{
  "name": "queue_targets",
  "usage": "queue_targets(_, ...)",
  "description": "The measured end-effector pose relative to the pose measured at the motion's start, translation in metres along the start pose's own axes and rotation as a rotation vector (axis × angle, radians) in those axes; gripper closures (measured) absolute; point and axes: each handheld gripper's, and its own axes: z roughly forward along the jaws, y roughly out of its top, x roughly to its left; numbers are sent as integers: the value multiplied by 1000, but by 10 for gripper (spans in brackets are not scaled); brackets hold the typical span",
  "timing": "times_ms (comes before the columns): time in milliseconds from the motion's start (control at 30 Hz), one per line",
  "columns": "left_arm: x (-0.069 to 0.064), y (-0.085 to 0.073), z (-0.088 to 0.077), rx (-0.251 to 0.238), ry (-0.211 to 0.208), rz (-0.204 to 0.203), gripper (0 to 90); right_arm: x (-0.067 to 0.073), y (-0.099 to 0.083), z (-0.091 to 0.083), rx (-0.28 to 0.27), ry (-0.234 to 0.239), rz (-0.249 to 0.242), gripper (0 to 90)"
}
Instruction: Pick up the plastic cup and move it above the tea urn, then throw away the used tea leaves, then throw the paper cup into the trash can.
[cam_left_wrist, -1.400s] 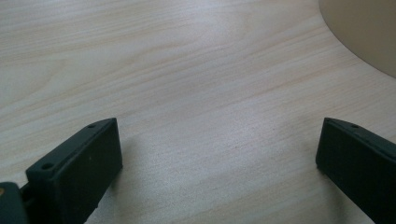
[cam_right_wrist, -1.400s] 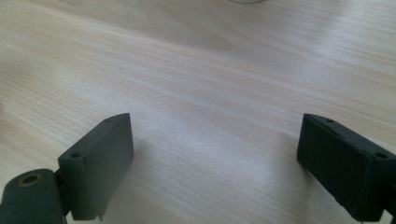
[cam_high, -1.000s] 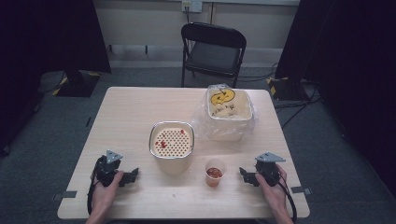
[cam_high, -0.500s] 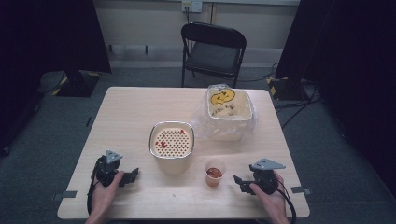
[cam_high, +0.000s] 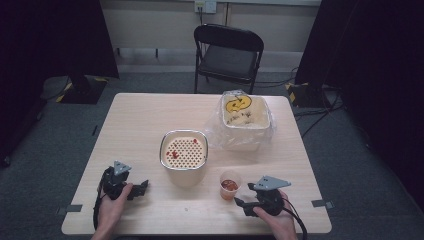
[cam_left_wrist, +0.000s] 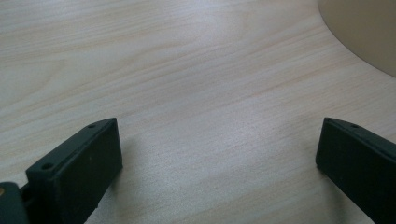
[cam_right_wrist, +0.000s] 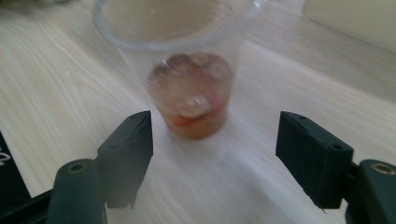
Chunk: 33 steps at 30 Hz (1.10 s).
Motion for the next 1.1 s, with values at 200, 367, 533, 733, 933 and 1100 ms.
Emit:
queue_targets(200,0,0,0,0,0,0,0,5,13,11,-21,47,-24,252)
queue_targets(367,0,0,0,0,0,0,0,3,22,24,-34,59,-32,237)
queue_targets(533,0,0,0,1,-1,1,0,2,26,38,-37,104,-27,276)
queue_targets(733,0,0,0,1,0,2,0,3,25,50,-42,106,-64,337)
queue_targets(933,0,0,0,1,-1,2,0,1,26,50,-48,102,-73,386)
queue_targets(1100,0,0,0,1,-1,2,0,-1,29,46,-61,98,-72,390)
